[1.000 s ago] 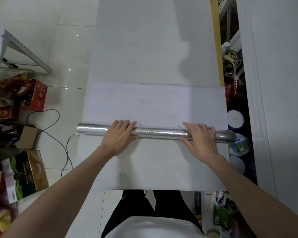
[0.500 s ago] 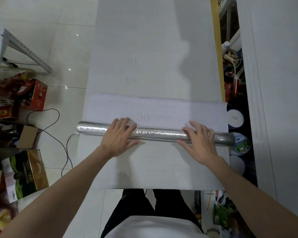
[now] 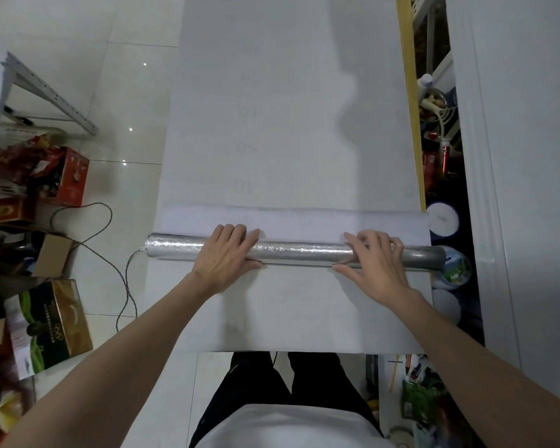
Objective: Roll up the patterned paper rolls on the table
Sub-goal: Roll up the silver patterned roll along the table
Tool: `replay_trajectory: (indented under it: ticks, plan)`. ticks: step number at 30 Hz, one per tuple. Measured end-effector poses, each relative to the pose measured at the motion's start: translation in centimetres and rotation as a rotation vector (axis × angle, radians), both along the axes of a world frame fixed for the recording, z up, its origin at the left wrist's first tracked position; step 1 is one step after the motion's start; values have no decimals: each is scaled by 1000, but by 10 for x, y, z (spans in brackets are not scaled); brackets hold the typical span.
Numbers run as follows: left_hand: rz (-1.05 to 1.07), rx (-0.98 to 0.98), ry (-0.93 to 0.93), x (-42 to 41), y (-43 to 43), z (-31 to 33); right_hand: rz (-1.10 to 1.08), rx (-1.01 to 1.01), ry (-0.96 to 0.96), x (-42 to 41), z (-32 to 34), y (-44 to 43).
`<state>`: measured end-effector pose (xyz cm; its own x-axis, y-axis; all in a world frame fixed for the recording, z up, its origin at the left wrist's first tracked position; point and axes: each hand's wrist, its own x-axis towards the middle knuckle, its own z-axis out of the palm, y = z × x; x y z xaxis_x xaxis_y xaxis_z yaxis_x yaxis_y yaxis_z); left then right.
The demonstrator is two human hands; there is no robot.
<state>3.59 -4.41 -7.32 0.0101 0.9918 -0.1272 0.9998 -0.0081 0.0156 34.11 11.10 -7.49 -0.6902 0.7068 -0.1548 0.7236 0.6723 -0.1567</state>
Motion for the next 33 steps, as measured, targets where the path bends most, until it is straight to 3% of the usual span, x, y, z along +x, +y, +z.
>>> replay_trajectory:
  ticks: [4,12,16,25,28,33]
  plan:
    - [3,29,-73,-2,-3,-1,-36,-7,68,-1,2,-2]
    - [53,37,-30,-3,-1,-1,-20,10,-16,-3,3,1]
    - [54,63,-132,-4,-2,0,-130,-52,39,-5,5,-1]
    - [55,-90,-14,2,-9,-6,1,-76,-75,-6,-1,-2]
    - [61,-147,29,8,-2,-3,21,-30,-163,-17,2,2]
    - [175,-322,50,18,16,3,28,-138,-332,-42,12,10]
